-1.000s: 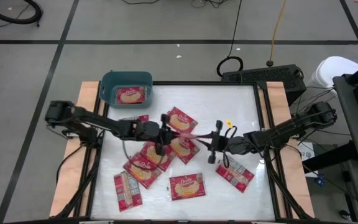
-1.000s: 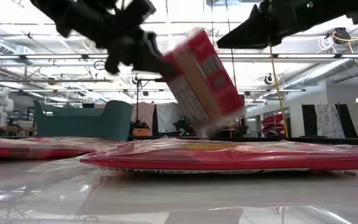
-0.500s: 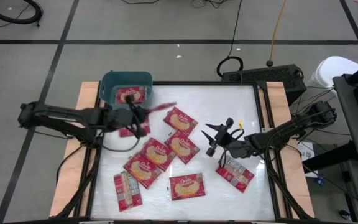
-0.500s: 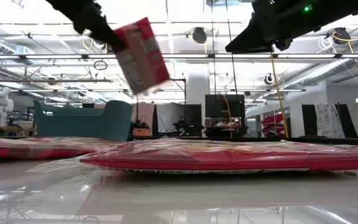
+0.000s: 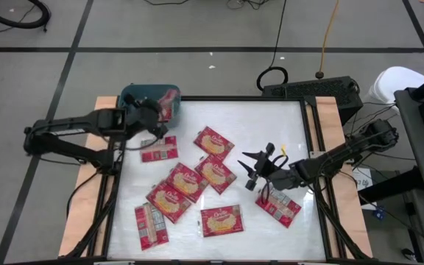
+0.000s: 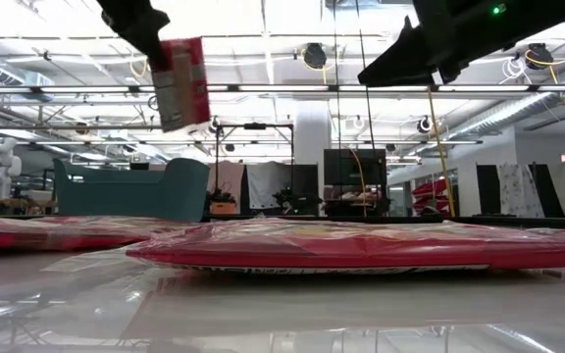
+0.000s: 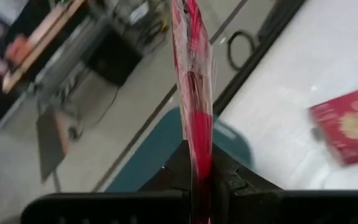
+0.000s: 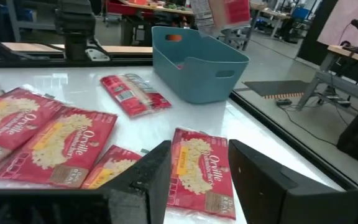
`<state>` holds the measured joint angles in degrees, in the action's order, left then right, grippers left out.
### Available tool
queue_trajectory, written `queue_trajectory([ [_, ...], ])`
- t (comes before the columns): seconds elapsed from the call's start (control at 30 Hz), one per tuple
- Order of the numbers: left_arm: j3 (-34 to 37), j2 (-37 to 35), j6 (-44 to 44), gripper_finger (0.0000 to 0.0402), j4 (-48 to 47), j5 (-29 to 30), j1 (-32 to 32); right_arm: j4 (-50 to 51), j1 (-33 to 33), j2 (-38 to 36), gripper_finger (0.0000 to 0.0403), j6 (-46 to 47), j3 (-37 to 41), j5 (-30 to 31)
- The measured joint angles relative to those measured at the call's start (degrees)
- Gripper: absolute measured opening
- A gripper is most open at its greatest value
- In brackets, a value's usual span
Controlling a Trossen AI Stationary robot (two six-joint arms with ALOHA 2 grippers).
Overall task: Sort popcorn bags into baskets
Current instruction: Put the red popcorn bag into the blue bin
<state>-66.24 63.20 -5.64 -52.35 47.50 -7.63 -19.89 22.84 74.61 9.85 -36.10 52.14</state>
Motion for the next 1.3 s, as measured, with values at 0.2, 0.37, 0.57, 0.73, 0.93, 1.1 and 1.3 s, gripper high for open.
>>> queue_trajectory([
  [0.2,-0.3,4.2,-10.5,0.0018,-8.5,0.0,-7.2,0.0,0.9,0.0,0.0153,0.4,0.0,0.0],
  [0.37,-0.3,8.6,-20.0,0.0018,-17.3,-1.2,-13.9,0.1,1.5,0.0,0.0153,1.7,0.1,0.0],
  [0.57,0.3,14.2,-24.9,0.0036,-21.7,-2.7,-19.6,0.1,1.7,0.0,0.0153,2.7,0.1,-0.2],
  [0.73,1.1,18.2,-24.1,0.0041,-20.5,-5.5,-22.7,0.0,1.7,0.0,0.0153,3.2,0.1,-1.5],
  [0.93,1.1,21.2,-19.8,0.0045,-15.3,-9.3,-25.3,0.1,1.7,0.0,0.0153,3.2,0.1,-2.9],
  [1.1,1.1,22.0,-17.0,0.0082,-10.8,-13.8,-25.9,0.1,1.8,0.0,0.0153,3.2,0.1,-3.0],
  [1.3,1.1,22.0,-15.3,0.0179,-7.3,-17.2,-25.1,0.0,2.5,0.0,0.0153,4.1,0.1,-2.9],
])
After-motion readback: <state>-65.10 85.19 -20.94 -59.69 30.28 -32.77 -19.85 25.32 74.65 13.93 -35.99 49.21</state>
